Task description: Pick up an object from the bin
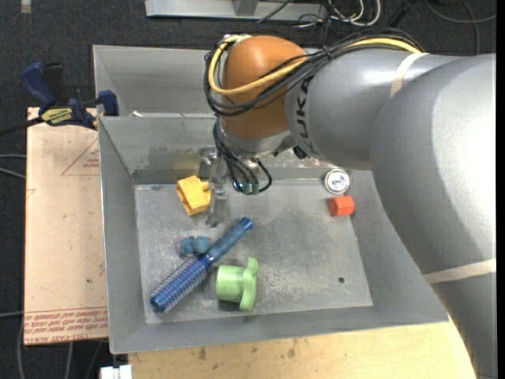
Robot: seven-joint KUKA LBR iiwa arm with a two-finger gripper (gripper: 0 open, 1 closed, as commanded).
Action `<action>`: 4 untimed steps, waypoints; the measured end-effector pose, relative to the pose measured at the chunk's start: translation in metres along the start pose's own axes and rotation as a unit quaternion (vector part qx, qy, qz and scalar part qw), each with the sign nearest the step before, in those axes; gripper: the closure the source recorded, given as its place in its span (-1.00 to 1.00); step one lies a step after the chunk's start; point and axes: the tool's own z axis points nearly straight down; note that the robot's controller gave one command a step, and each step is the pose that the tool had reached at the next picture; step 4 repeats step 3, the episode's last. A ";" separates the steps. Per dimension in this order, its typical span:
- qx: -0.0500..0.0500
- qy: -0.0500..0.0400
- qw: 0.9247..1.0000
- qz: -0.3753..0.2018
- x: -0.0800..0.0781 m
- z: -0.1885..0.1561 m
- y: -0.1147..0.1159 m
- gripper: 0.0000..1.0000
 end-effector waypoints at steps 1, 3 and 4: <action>0.001 -0.001 0.996 -0.094 0.088 0.061 -0.020 -1.00; 0.000 -0.007 0.996 -0.089 0.109 -0.085 0.008 1.00; 0.000 -0.007 0.996 -0.089 0.109 -0.085 0.008 1.00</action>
Offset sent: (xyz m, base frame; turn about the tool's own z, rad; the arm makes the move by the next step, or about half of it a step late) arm -0.0867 -0.0202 -0.0601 -0.1899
